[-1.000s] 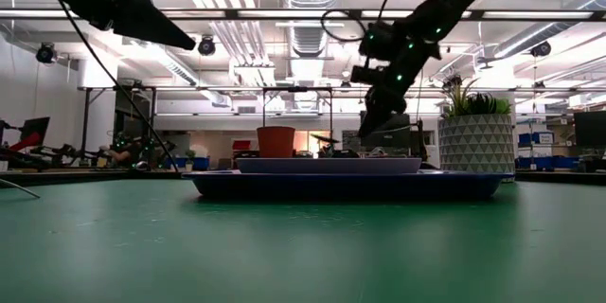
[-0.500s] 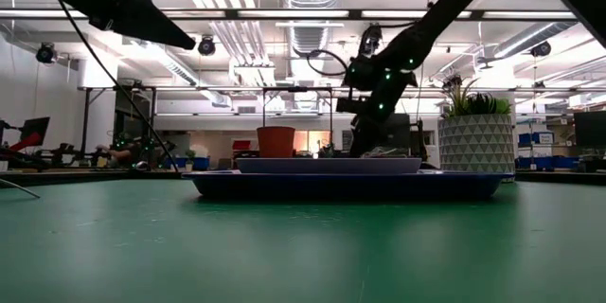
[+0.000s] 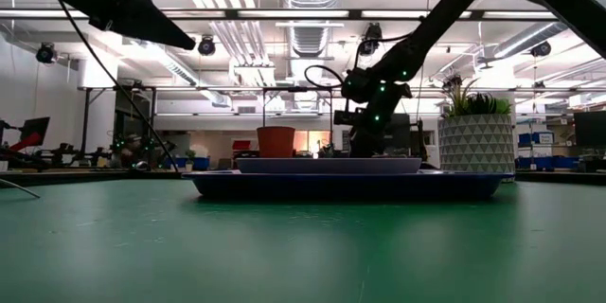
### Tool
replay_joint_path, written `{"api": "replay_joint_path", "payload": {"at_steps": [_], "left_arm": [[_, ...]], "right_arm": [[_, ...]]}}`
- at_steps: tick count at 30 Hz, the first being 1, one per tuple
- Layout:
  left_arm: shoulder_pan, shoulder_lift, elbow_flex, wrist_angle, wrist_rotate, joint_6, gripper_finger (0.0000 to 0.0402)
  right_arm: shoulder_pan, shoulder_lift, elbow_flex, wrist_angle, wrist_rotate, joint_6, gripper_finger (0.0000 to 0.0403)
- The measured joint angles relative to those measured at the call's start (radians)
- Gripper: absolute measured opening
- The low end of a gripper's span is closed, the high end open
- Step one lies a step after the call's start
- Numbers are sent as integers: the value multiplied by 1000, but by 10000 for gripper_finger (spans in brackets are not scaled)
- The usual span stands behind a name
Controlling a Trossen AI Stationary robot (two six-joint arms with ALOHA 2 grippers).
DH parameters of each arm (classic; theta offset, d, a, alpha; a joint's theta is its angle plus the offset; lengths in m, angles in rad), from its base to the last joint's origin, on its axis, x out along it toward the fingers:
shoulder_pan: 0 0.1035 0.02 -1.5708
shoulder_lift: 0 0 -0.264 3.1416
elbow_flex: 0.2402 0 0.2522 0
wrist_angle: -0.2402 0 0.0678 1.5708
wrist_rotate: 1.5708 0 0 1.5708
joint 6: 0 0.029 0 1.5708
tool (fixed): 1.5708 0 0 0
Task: Pick and place plate/cup/fork/spoon on tray
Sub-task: Put the blue spoon on the blue tray to the right of the white plate, then put the orange fork on the blue tray to the left of the blue spoon
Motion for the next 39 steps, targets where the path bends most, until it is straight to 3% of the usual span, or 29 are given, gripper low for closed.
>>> {"api": "replay_joint_path", "payload": {"at_steps": [5, 15, 22, 32, 39], "left_arm": [[0, 0, 0, -2, 0, 0, 0], [0, 0, 0, -3, 0, 1, 0], [0, 0, 0, -4, 0, 1, 0], [0, 0, 0, -8, 0, -9, 0], [0, 0, -2, -48, 39, -117, 0]], "right_arm": [[0, -6, 0, -8, 9, -6, 17], [0, -11, 0, -13, 42, 30, 74], [16, -76, -1, -88, 57, 92, 91], [158, -268, -32, -134, 53, 241, 72], [316, -416, -146, -71, 55, 304, 66]]}}
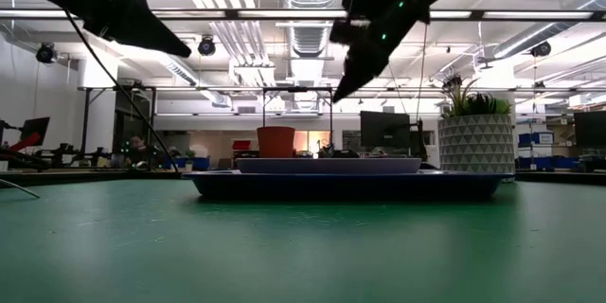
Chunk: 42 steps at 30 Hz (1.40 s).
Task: Pick and place plate/cup/fork/spoon on tray
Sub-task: Put the orange fork on the blue tray to the left of the blue spoon
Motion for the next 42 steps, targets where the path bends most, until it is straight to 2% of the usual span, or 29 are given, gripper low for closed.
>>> {"api": "replay_joint_path", "payload": {"at_steps": [4, 10, 15, 19, 24, 27, 30, 33, 39, 41, 42], "left_arm": [[0, 13, -3, -14, 27, -74, 0], [-1, 45, -5, -14, 92, -190, 0], [0, 76, -5, -10, 198, -286, 0], [0, 107, 18, -14, 258, -328, 0], [10, 139, 69, -29, 270, -330, 0], [34, 152, 115, -108, 295, -384, 0], [65, 176, 170, -248, 366, -503, 0], [90, 214, 227, -391, 508, -630, 0], [105, 310, 338, -652, 1094, -722, 0], [93, 336, 361, -699, 1240, -724, 0], [85, 343, 368, -715, 1280, -724, 0]], "right_arm": [[98, -82, -107, 108, 31, 58, 67], [258, -208, -334, 424, 205, 116, 68], [350, -312, -467, 603, 233, 113, 68], [387, -393, -532, 663, 237, 101, 68], [398, -484, -566, 677, 235, 92, 68], [402, -528, -579, 680, 237, 103, 68], [419, -558, -594, 676, 234, 102, 68], [434, -577, -602, 677, 234, 89, 68], [440, -587, -605, 677, 234, 50, 68], [440, -586, -605, 681, 235, 40, 68], [440, -586, -605, 681, 235, 34, 68]]}}
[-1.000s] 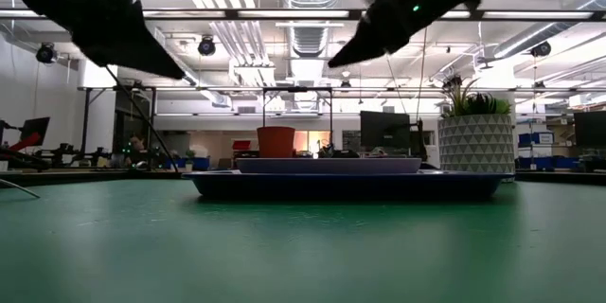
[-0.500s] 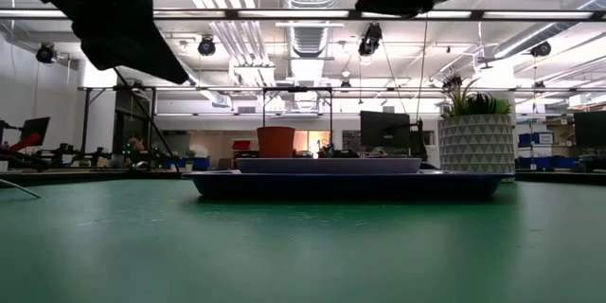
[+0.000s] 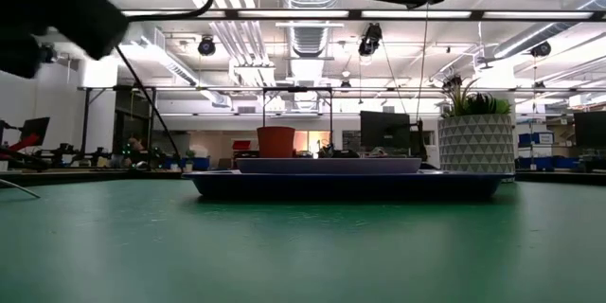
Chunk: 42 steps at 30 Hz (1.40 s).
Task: Pick and place plate/cup/fork/spoon on tray
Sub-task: Put the orange fork on the blue tray to the left of the blue spoon
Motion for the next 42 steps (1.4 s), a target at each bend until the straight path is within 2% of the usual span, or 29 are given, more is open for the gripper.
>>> {"api": "replay_joint_path", "payload": {"at_steps": [3, 11, 22, 25, 32, 35, 42], "left_arm": [[-24, 13, -5, -29, 14, -6, 0], [-62, 15, -108, -53, -56, -227, 0], [-120, 14, -144, -57, -143, -230, 1], [-125, 14, -150, -56, -144, -231, 18], [-149, 13, -166, -53, -213, -248, 104], [-154, 13, -191, -50, -221, -266, 129], [-159, 13, -232, -2, -221, -284, 126]], "right_arm": [[0, 0, 4, 0, 0, -10, 68], [0, 0, 5, -2, 0, -19, 68], [0, 0, 6, -2, 0, -37, 68], [0, 0, 6, -4, 0, -37, 68], [0, 1, 6, -5, -1, -37, 68], [0, 1, 7, -8, 0, -37, 68], [0, 1, 7, -9, -1, -37, 68]]}}
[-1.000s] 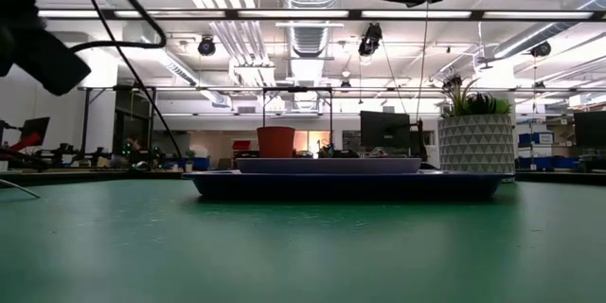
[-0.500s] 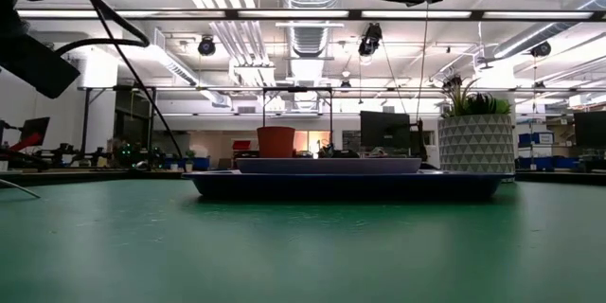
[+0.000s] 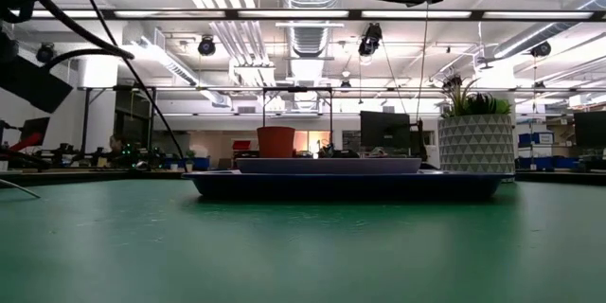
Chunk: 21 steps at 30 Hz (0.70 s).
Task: Pick and place plate/cup/fork/spoon on tray
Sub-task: Put the orange fork on the blue tray to the left of the blue spoon
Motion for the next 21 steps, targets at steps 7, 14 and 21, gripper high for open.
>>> {"api": "replay_joint_path", "payload": {"at_steps": [7, 14, 21], "left_arm": [[0, -2, -29, 79, 5, -1, 79], [0, -1, -25, 77, 8, 13, 9], [0, -1, -12, 82, -8, 47, 6]], "right_arm": [[0, 0, 0, 0, 0, 0, 68], [0, 0, 0, 0, 0, 0, 68], [0, 0, 0, -2, 0, 0, 68]]}}
